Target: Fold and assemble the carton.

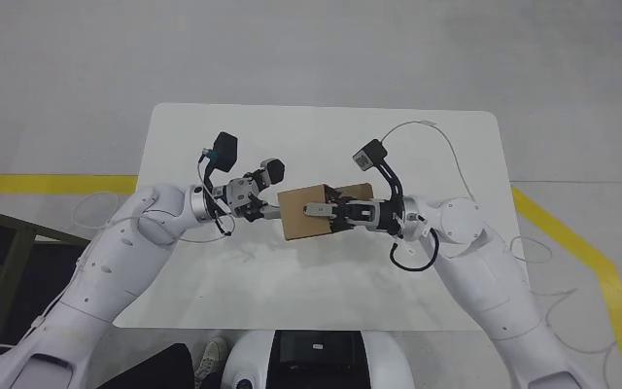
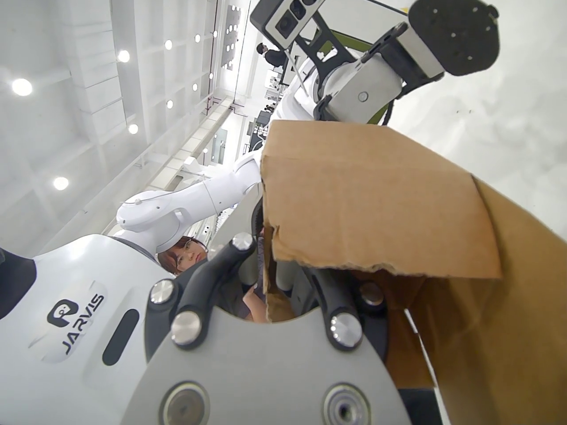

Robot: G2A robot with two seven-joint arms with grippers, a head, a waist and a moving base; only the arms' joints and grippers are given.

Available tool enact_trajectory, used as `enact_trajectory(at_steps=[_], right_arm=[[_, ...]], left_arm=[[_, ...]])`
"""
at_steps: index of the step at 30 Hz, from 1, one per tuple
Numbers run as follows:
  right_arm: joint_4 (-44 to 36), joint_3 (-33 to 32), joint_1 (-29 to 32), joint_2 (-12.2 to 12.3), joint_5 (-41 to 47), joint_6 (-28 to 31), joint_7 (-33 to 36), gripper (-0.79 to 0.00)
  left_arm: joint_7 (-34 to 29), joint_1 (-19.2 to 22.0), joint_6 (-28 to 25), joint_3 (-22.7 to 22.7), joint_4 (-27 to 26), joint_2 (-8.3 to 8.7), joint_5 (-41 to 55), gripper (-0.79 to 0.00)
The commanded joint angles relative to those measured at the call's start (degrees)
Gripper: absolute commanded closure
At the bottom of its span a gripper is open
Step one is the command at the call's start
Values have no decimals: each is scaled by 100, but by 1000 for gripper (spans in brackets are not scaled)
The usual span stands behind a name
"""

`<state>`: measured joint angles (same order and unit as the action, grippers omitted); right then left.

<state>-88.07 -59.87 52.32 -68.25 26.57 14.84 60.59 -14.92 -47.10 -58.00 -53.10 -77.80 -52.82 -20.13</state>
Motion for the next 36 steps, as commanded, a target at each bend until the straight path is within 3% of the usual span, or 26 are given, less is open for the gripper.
enact_trajectory(at_steps=[1,15,22,30,36], right_arm=[[5,5,-5,-2,0,-1,7,0],[524,2,-73,-6,-156,-164,-66,0],[1427,185,-293,-83,-118,-122,-145,0],[2644,711,-698,-323,-19,97,-358,0],[3238,1008,-880,-493,-65,308,-556,0]], left_arm=[[-1,8,0,-1,-3,-1,-4,-785],[259,-181,0,-414,180,91,-307,-785],[523,-411,0,-623,-284,211,-1384,-785],[1186,-479,0,-323,-512,325,-2635,-785],[1686,-234,0,61,117,290,-3189,-785]])
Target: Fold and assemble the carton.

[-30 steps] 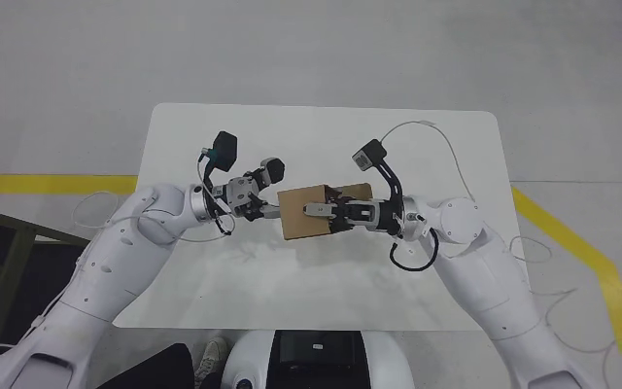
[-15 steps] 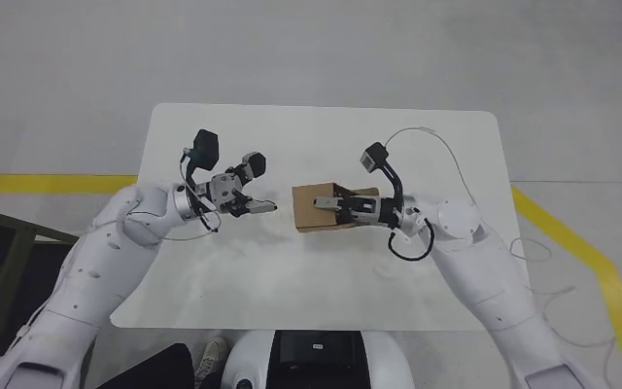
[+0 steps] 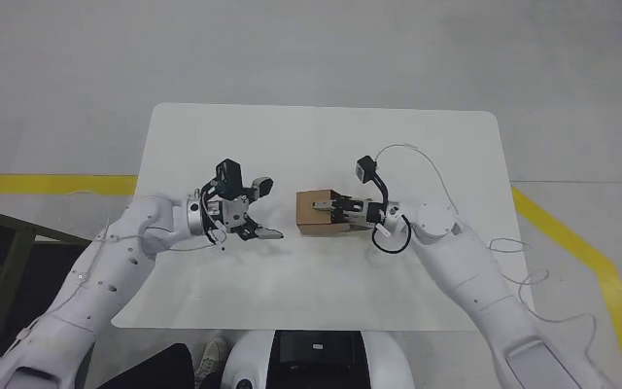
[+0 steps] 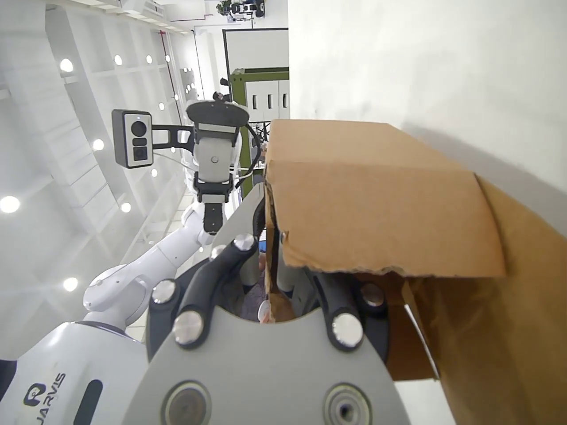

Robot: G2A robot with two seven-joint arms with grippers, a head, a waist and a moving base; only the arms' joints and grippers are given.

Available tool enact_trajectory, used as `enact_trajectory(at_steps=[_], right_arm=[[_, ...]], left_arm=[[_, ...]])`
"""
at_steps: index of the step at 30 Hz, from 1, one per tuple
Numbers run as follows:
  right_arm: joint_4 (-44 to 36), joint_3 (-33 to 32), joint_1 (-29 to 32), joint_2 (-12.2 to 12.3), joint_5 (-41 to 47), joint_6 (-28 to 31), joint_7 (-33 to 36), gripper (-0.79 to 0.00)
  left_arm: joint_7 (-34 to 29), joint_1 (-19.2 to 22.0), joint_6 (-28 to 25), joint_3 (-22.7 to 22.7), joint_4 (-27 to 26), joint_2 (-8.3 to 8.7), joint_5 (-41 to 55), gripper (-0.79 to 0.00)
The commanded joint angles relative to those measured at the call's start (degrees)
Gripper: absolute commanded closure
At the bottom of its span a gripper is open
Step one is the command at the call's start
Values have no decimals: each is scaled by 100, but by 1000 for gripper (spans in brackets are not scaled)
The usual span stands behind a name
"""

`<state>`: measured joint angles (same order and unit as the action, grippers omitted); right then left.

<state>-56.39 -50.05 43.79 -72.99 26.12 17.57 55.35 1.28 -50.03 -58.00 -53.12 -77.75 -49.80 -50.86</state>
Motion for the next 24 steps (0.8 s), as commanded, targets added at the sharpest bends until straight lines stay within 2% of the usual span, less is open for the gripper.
enact_trajectory(at_steps=[1,3,6,8,9,10,17,24], right_arm=[[135,51,-52,-39,-45,73,-82,0],[222,103,-91,-74,-123,131,-171,0],[283,167,-109,-126,-122,161,-202,-169],[305,185,-117,-149,-117,166,-206,-385],[298,186,-113,-158,-105,170,-201,-690],[284,177,-108,-162,-98,178,-200,-785],[-153,-107,60,-66,-125,170,-29,-785],[-1347,-746,577,221,-374,-355,326,-785]], left_arm=[[151,106,0,115,187,-28,-214,-785],[351,177,0,221,306,-62,-379,-785],[558,278,0,385,457,-111,-724,-785],[662,356,0,485,564,-150,-940,-785],[738,386,0,541,601,-173,-1017,-785],[812,420,0,585,646,-193,-1104,-785],[1371,604,45,762,976,-329,-1708,-785],[2139,770,273,975,1444,-523,-2227,-785]])
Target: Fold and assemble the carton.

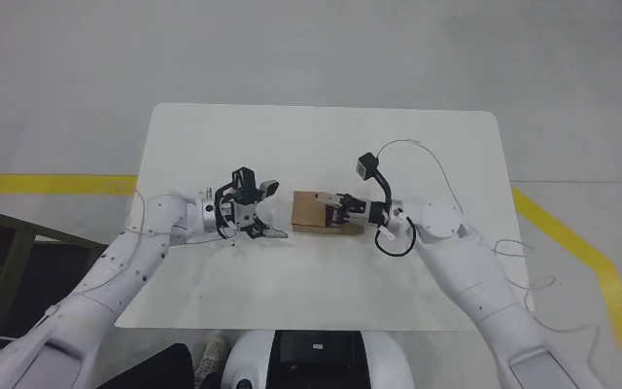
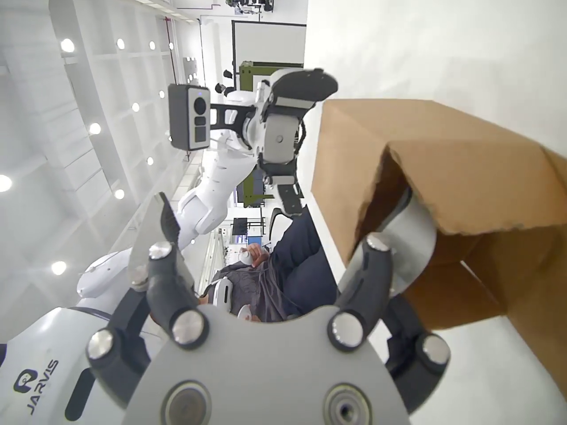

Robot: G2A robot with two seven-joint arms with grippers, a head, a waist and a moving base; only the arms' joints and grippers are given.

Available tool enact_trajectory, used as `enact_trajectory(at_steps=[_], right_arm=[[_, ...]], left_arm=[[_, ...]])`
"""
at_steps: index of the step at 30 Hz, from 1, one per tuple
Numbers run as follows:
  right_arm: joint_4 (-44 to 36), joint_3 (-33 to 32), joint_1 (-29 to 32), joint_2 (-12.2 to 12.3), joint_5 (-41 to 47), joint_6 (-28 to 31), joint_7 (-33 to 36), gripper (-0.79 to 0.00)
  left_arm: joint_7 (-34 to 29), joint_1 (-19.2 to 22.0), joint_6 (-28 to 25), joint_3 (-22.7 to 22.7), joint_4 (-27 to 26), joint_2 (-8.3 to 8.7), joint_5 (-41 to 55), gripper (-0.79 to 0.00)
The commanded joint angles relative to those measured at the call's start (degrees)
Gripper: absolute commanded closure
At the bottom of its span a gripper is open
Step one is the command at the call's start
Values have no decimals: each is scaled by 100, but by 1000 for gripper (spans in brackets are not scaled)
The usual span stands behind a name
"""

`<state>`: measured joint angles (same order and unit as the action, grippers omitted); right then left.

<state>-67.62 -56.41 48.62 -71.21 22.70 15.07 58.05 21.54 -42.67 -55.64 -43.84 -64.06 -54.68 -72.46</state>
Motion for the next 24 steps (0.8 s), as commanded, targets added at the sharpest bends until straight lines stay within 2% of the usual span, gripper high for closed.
enact_trajectory(at_steps=[1,7,17,18,20,24], right_arm=[[-435,-219,183,92,-131,-203,93,-785],[-1502,-742,694,303,-501,-575,305,-785],[-2023,-965,999,479,-959,-1036,972,-785],[-2041,-991,1032,492,-984,-1055,982,-619],[-2046,-1061,1098,518,-991,-1071,975,0],[-2082,-1201,1201,577,-1081,-1126,1037,0]], left_arm=[[198,69,60,99,145,-73,-126,-785],[645,359,-16,438,504,-311,-492,-785],[1206,791,-200,873,1347,-724,-673,-785],[1289,811,-198,891,1425,-756,-666,-785],[1406,862,-203,929,1549,-808,-724,-785],[1590,916,-236,1019,1690,-885,-925,-785]])
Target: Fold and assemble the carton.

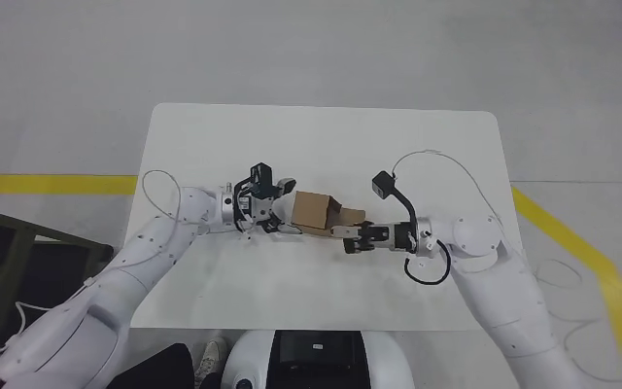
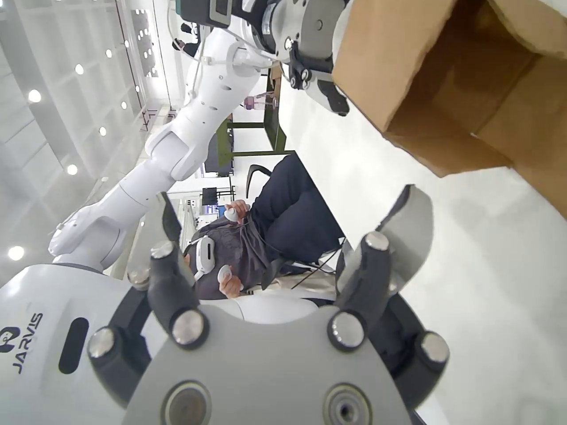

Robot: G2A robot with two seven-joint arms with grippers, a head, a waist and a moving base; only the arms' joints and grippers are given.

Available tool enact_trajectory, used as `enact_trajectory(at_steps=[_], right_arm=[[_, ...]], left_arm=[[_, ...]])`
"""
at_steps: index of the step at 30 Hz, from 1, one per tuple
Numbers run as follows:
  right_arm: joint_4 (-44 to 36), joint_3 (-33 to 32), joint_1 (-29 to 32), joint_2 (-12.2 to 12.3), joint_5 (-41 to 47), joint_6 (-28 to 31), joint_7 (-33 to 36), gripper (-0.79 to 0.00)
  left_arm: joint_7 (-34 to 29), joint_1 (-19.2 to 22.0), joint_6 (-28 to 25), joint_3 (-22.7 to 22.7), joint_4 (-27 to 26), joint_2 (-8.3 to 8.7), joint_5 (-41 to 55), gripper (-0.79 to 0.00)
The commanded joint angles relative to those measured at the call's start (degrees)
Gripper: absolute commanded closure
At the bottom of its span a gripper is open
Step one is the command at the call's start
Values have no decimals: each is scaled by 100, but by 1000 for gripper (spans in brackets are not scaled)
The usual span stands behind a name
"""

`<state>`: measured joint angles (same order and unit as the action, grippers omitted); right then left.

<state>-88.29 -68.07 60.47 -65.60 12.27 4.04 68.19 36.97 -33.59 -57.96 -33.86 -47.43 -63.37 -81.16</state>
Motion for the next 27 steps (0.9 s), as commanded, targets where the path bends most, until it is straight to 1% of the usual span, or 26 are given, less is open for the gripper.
enact_trajectory(at_steps=[1,10,17,23,27], right_arm=[[-35,-71,39,30,-53,-46,37,0],[-80,-136,67,53,-64,-49,54,0],[-80,-136,67,53,-64,-49,54,0],[-80,-136,67,53,-64,-49,54,0],[-80,-136,67,53,-64,-49,54,0]], left_arm=[[93,18,-4,37,60,-32,-95,-785],[460,103,79,74,267,-123,-382,-785],[541,259,-4,169,274,-197,-649,-785],[556,405,-4,418,290,-265,-822,-785],[564,505,-4,496,370,-312,-839,-785]])
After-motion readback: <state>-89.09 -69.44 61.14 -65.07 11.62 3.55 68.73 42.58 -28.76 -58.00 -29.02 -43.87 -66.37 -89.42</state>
